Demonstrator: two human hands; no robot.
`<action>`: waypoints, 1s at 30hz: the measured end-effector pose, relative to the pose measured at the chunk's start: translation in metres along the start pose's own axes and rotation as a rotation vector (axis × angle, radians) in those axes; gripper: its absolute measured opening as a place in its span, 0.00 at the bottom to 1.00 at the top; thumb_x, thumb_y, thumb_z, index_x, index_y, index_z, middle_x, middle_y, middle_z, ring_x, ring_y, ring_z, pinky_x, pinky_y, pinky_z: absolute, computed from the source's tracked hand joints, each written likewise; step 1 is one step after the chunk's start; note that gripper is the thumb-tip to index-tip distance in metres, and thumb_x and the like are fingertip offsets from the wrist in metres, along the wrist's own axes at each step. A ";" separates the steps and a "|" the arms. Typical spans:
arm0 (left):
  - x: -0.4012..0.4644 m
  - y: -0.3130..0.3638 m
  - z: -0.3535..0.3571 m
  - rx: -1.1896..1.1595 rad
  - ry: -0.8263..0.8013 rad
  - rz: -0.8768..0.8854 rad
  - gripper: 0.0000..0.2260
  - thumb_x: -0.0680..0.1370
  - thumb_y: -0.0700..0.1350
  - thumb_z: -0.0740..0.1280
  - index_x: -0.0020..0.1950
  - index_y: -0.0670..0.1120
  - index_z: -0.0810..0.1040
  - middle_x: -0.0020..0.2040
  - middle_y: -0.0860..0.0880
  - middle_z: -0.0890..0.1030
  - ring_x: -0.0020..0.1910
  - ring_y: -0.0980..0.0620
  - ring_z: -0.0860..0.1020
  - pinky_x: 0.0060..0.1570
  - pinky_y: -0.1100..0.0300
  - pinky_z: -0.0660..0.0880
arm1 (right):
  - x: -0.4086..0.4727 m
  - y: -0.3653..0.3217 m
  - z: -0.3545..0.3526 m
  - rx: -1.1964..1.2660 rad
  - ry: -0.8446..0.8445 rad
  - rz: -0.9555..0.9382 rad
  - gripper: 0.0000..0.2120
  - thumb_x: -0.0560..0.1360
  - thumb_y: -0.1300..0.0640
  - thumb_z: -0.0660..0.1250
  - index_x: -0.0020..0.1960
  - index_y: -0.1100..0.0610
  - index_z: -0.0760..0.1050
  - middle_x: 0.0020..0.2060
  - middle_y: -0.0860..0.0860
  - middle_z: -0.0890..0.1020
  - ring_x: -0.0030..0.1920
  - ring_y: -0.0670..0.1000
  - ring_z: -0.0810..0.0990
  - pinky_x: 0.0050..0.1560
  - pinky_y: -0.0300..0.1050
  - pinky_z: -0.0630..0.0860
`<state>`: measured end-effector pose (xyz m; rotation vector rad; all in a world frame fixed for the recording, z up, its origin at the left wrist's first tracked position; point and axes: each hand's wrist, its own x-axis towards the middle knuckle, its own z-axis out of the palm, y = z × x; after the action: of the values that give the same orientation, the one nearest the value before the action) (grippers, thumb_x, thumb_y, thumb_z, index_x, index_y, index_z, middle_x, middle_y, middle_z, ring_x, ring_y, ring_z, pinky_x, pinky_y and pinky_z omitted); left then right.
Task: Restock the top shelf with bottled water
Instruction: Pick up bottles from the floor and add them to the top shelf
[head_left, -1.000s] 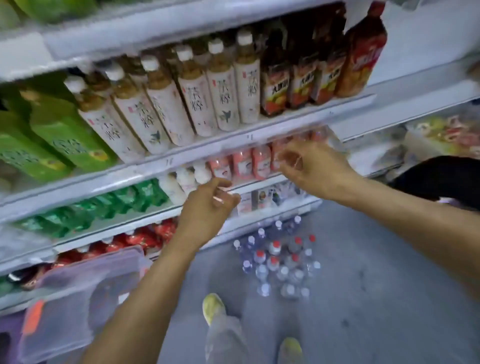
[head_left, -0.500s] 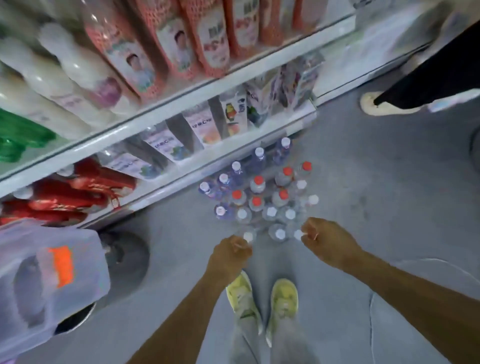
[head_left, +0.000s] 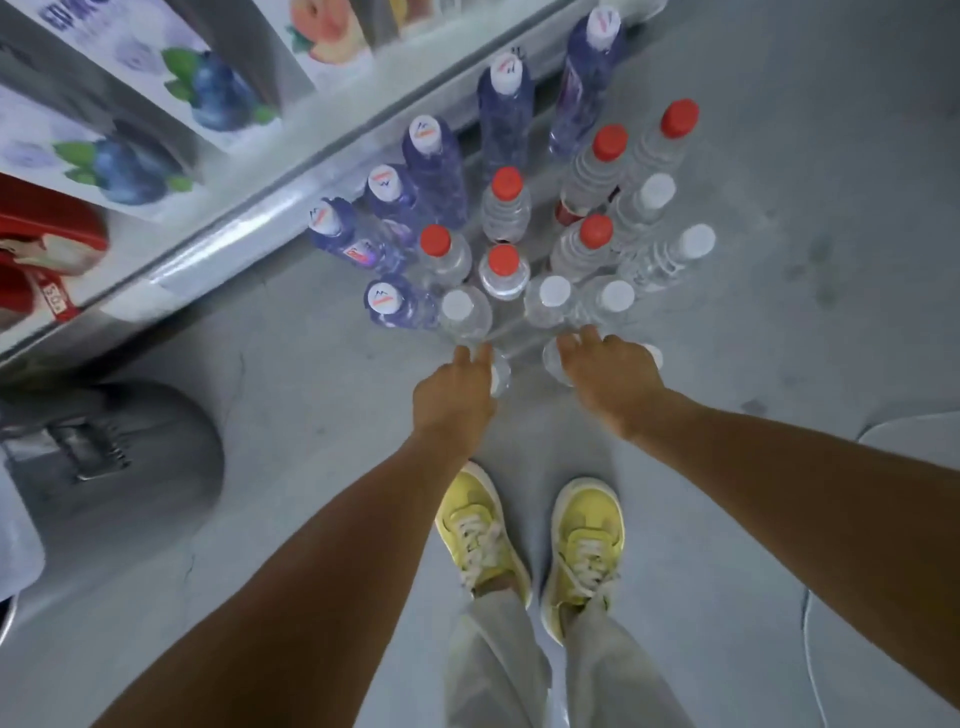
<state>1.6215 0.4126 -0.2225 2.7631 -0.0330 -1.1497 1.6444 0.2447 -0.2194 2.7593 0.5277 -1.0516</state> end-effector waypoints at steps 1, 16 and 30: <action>0.004 0.001 0.000 0.082 0.030 0.029 0.22 0.81 0.46 0.65 0.73 0.47 0.63 0.62 0.44 0.74 0.57 0.42 0.79 0.50 0.51 0.75 | 0.002 0.000 0.000 -0.030 0.005 -0.013 0.18 0.81 0.67 0.54 0.70 0.62 0.64 0.63 0.59 0.74 0.60 0.61 0.78 0.49 0.53 0.76; -0.123 0.009 -0.117 -0.137 0.104 -0.025 0.20 0.77 0.55 0.66 0.66 0.48 0.68 0.59 0.47 0.79 0.58 0.44 0.78 0.54 0.54 0.74 | -0.121 0.012 -0.134 0.129 0.148 -0.032 0.19 0.77 0.50 0.62 0.66 0.53 0.66 0.57 0.49 0.79 0.55 0.52 0.80 0.39 0.43 0.66; -0.369 0.019 -0.361 -0.588 0.550 0.003 0.12 0.66 0.52 0.77 0.43 0.52 0.78 0.34 0.54 0.80 0.37 0.51 0.79 0.41 0.53 0.77 | -0.336 0.025 -0.400 0.526 0.421 -0.067 0.12 0.73 0.45 0.69 0.49 0.48 0.70 0.43 0.46 0.78 0.45 0.52 0.78 0.41 0.45 0.71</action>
<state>1.6168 0.4685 0.2910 2.4216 0.3084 -0.2840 1.6670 0.2310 0.3027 3.4861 0.4408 -0.6889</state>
